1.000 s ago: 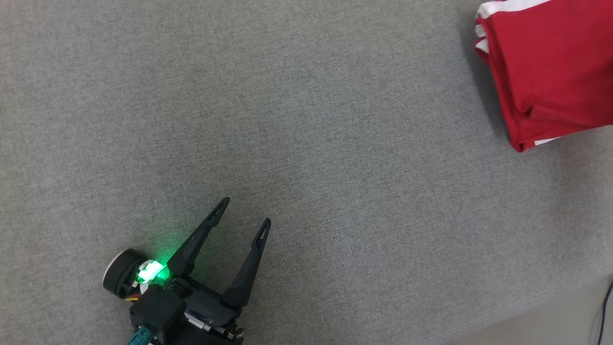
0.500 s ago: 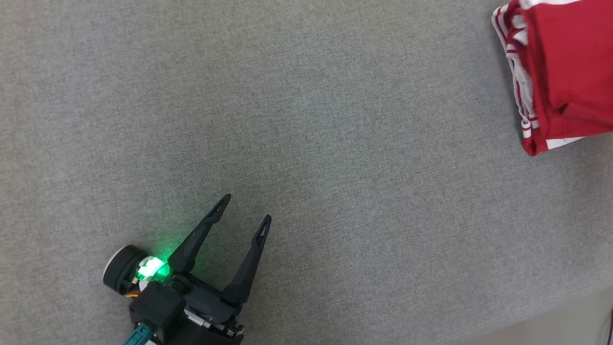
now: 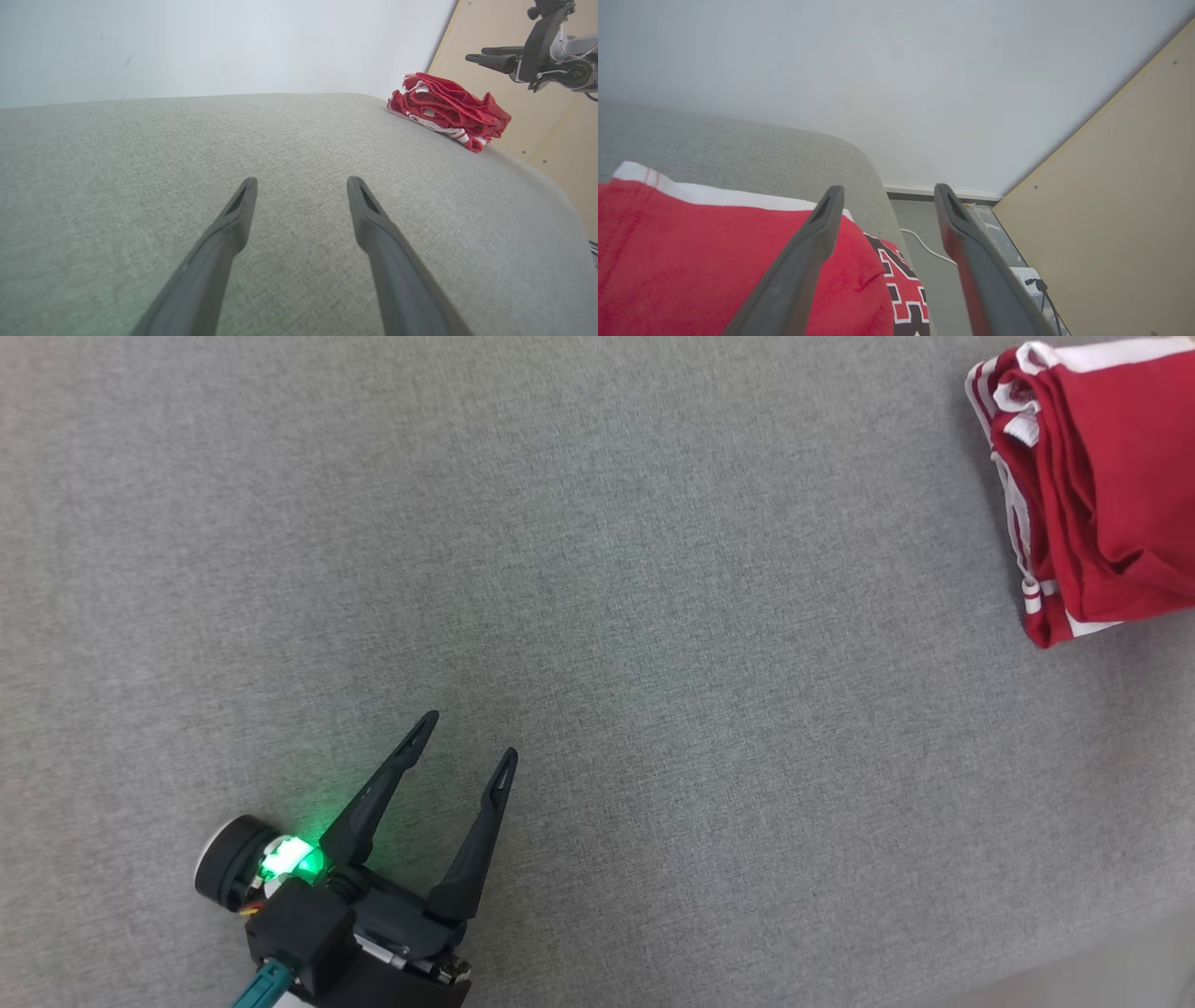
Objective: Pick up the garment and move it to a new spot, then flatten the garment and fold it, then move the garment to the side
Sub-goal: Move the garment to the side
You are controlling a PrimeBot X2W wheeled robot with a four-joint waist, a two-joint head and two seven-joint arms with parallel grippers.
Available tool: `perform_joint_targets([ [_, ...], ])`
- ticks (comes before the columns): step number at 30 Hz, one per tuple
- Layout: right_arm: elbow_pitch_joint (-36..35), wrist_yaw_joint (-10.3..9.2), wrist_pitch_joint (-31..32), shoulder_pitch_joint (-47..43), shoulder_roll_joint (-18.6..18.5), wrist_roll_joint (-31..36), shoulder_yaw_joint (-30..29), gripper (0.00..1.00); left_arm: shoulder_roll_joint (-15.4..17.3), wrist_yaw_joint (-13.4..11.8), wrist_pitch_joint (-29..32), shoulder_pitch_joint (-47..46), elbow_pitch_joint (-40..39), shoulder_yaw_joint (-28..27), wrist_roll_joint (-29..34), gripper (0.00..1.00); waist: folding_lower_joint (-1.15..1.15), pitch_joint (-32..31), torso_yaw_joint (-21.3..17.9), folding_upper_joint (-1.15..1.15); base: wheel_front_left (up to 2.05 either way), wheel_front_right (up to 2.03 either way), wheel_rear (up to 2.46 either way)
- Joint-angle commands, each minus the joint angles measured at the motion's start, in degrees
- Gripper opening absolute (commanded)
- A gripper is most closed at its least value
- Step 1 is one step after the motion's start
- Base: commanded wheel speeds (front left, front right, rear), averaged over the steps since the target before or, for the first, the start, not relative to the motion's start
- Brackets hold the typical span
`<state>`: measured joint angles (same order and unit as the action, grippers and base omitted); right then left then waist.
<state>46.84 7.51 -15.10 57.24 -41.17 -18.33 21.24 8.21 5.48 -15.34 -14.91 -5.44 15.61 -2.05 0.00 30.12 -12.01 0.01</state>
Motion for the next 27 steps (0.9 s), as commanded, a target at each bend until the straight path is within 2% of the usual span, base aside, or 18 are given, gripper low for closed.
perform_joint_targets([
  [1,-2.3,-0.04,0.0,-2.5,2.8,2.6,-2.5,1.0,0.5,-0.4,0.4,1.0,1.7,-0.8,-0.9,1.0,0.0,-1.2,0.4,-0.01,0.0,0.0,0.0],
  [5,-7.2,-0.03,0.0,-7.0,8.9,3.3,-6.5,1.0,-0.6,-1.0,0.3,1.4,1.8,-0.9,-1.4,1.0,0.0,-3.6,1.4,-0.01,0.0,0.0,0.0],
  [9,-9.8,-0.04,0.0,-9.0,11.6,2.5,-7.4,1.0,-1.7,-2.2,0.2,1.6,1.7,-1.8,-2.2,1.0,0.0,-5.5,2.6,-0.01,0.0,0.0,0.0],
  [17,-11.6,-0.04,0.0,-13.0,17.7,1.3,-4.0,1.0,-4.1,-4.6,0.2,3.3,3.4,-5.6,-6.5,1.0,0.0,-11.3,7.2,-0.01,0.0,0.0,0.0],
  [27,-12.4,-0.04,0.0,-21.1,22.6,-0.6,0.8,1.0,-5.2,-7.8,0.2,7.6,4.3,-9.5,-8.7,1.0,0.0,-20.6,13.2,-0.01,0.0,0.0,0.0],
])
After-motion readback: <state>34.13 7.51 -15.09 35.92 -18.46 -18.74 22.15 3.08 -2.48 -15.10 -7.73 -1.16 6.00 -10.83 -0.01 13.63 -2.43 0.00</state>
